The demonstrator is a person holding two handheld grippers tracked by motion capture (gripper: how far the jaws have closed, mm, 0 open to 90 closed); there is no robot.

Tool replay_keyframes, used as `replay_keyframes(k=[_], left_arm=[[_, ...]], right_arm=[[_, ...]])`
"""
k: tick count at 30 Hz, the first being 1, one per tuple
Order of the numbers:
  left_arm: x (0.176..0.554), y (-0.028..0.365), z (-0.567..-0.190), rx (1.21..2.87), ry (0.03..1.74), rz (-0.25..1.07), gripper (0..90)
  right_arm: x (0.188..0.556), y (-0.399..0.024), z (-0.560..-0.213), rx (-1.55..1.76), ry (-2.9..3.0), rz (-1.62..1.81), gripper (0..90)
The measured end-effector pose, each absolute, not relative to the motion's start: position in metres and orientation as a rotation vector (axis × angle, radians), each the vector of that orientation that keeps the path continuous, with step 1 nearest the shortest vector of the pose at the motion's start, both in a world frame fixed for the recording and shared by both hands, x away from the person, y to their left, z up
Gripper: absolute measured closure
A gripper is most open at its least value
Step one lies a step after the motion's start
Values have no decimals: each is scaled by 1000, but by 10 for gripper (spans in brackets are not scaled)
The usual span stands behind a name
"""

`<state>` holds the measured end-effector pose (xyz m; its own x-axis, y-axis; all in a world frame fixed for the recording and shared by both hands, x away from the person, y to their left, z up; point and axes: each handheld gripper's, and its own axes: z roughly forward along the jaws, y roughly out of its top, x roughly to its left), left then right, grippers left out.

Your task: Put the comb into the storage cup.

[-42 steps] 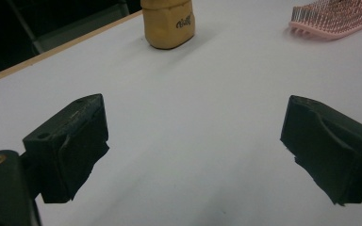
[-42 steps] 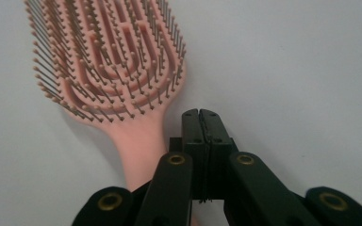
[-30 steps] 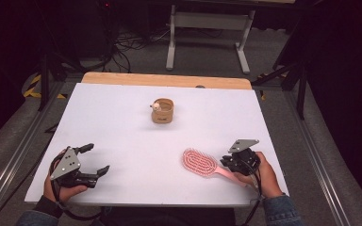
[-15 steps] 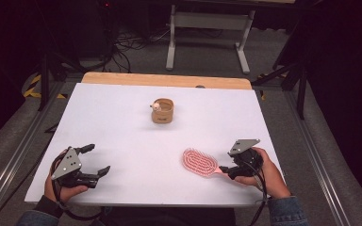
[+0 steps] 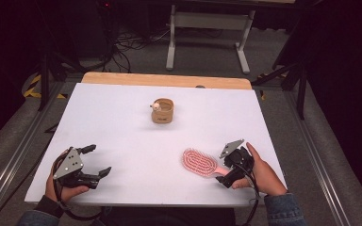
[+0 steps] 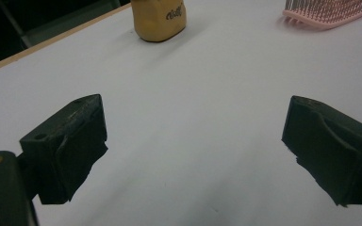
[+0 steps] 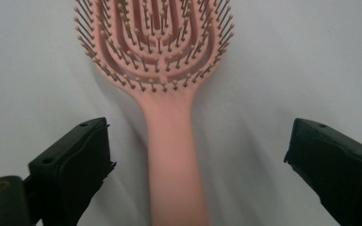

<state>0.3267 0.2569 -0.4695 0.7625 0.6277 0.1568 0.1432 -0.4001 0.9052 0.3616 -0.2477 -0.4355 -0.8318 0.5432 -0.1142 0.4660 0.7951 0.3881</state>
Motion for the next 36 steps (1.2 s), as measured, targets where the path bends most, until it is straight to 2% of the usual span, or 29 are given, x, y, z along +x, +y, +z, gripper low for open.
replay_keyframes(k=[9,10,11,13,20,22,23,36], left_arm=[[327,256,-470,1948,580,591,78],[327,256,-470,1950,579,592,78],[327,256,-470,1950,581,590,78],[327,256,-470,1951,580,590,78],[327,255,-470,1955,576,590,78],[327,255,-470,1956,576,590,79],[327,255,-470,1958,576,591,79],[327,256,-470,1946,587,594,76]], right_arm=[[369,-244,-441,808,2802,430,136],[370,-243,-440,810,2801,434,169],[372,-243,-439,823,2825,453,252],[372,-243,-439,818,2835,459,285],[370,-242,-436,768,2853,513,543],[369,-241,-436,760,2856,520,570],[367,-240,-436,731,2860,547,663],[366,-238,-440,640,2804,660,692]])
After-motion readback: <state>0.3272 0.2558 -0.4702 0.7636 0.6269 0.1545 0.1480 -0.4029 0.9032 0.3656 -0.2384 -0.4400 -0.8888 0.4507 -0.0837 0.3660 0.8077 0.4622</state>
